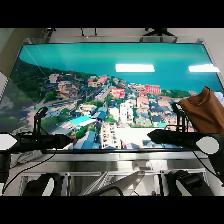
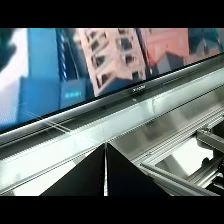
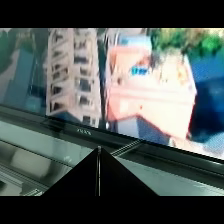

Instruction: Fold the shirts.

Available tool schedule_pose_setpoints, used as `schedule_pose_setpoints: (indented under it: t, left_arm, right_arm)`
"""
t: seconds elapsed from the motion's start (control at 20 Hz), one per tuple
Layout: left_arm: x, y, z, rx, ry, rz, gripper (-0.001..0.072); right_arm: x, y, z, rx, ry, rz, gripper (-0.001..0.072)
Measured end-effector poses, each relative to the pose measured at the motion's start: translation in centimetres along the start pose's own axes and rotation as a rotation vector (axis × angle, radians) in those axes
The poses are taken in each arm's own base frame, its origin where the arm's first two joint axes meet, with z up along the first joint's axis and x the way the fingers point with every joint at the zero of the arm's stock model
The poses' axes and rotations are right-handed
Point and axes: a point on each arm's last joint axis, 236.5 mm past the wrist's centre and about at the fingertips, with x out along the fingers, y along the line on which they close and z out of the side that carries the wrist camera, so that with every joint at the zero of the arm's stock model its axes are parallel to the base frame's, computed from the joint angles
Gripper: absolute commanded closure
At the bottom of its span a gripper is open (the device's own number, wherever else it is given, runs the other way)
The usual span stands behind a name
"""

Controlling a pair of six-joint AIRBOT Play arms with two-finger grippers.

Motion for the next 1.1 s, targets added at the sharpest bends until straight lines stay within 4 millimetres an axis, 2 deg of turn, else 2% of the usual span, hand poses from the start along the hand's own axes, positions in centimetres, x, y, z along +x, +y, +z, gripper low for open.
schedule_pose_setpoints:
  t: [0.3, 0.45, 0.6, 0.7, 0.75, 0.8, 0.85, 1.0, 1.1]
  left_arm:
    - [0.0, 0.0, 0.0, -0.007, 0.001, 0.001, 0.0698]
    - [-0.9, 0.3, 0.1, -0.029, 0.009, 0.041, 0.0698]
    - [-3.5, 2.1, 1.1, -0.054, -0.008, 0.195, 0.0698]
    - [-6.7, 4.6, 2.3, -0.093, -0.054, 0.371, 0.0696]
    - [-8.6, 5.9, 2.9, -0.113, -0.086, 0.469, 0.0622]
    - [-10.5, 7.2, 3.3, -0.129, -0.113, 0.561, 0.0116]
    - [-12.5, 8.6, 3.6, -0.144, -0.139, 0.657, 0.0016]
    - [-18.4, 12.9, 3.3, -0.227, -0.199, 0.944, 0.0008]
    - [-20.8, 15.5, 2.8, -0.307, -0.201, 1.059, 0.0007]
  right_arm:
    - [0.0, 0.0, 0.0, 0.0, 0.0, 0.0, 0.0694]
    - [0.0, 0.0, 0.0, 0.0, 0.0, 0.0, 0.0694]
    - [0.0, 0.0, 0.0, 0.0, 0.0, 0.0, 0.0694]
    - [0.0, 0.0, 0.0, 0.0, 0.001, 0.0, 0.0694]
    - [0.0, 0.0, 0.0, 0.0, 0.0, 0.0, 0.0694]
    - [0.0, 0.0, 0.0, 0.0, 0.001, 0.0, 0.0694]
    - [0.0, 0.0, 0.0, -0.001, 0.0, 0.0, 0.0694]
    - [0.0, 0.0, 0.0, -0.001, 0.0, 0.0, 0.0694]
    - [0.0, 0.0, 0.0, 0.0, 0.001, 0.0, 0.0694]
